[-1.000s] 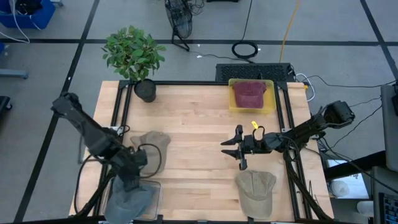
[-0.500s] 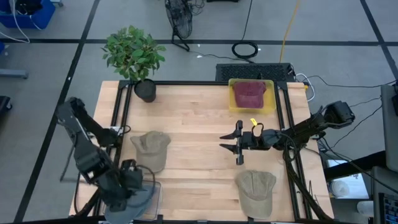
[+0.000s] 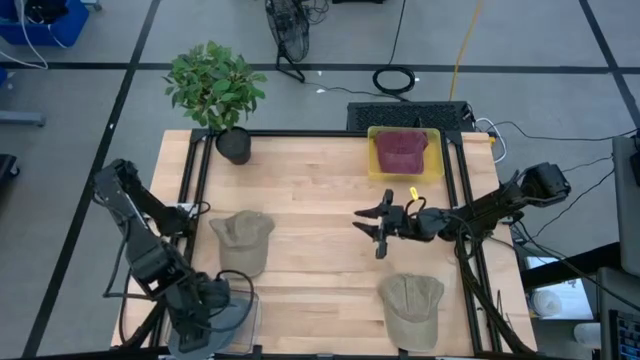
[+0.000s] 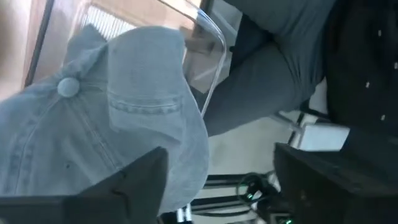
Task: Pick & Place hat
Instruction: Adjust the gray caps in the transparent bin
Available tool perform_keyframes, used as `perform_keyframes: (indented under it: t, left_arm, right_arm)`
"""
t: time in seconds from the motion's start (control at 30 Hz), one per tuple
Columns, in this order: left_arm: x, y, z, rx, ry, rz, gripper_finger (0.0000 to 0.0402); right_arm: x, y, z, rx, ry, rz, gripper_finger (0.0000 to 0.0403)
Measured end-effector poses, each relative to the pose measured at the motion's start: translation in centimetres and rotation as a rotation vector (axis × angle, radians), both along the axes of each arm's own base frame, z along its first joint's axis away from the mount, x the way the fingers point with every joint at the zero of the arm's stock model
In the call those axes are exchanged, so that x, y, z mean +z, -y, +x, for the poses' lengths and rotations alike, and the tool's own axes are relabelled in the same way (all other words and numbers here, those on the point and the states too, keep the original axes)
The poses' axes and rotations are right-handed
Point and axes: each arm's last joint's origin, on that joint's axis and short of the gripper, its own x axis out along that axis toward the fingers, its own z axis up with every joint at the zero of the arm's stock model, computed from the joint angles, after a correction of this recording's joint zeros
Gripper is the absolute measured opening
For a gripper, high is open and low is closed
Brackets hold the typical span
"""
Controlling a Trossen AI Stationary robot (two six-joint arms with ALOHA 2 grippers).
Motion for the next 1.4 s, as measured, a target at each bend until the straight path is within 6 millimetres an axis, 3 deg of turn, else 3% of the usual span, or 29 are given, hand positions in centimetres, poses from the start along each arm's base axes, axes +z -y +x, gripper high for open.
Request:
perform_keyframes:
  t: [0.13, 0.27, 0.8, 1.03, 1.2, 1.4]
  left_arm:
    - [0.0, -0.2, 0.2, 0.097, -0.026, 0.003, 0.0347]
    - [-0.6, 0.0, 0.0, 0.149, 0.001, 0.047, 0.0375]
    - [-5.7, 2.8, 0.6, 0.035, -0.104, 0.198, 0.0351]
    - [-7.1, 2.6, 0.4, 0.049, -0.231, 0.286, 0.035]
    - [-6.9, 2.4, 0.5, 0.078, -0.293, 0.255, 0.0299]
    - [-6.9, 2.1, 1.0, 0.099, -0.332, 0.225, 0.0145]
  right_arm:
    - [0.3, 0.4, 0.1, -0.021, 0.028, 0.003, 0.0121]
    - [0.3, 0.9, 0.1, -0.037, 0.031, 0.002, 0.0121]
    - [-0.2, 1.2, 0.2, -0.053, -0.022, -0.023, 0.0121]
    - [-0.2, 1.2, 0.2, -0.05, -0.029, -0.022, 0.0121]
    - [-0.6, 1.2, 0.2, -0.047, -0.063, -0.004, 0.0121]
    - [-0.7, 1.2, 0.2, -0.045, -0.065, 0.016, 0.0121]
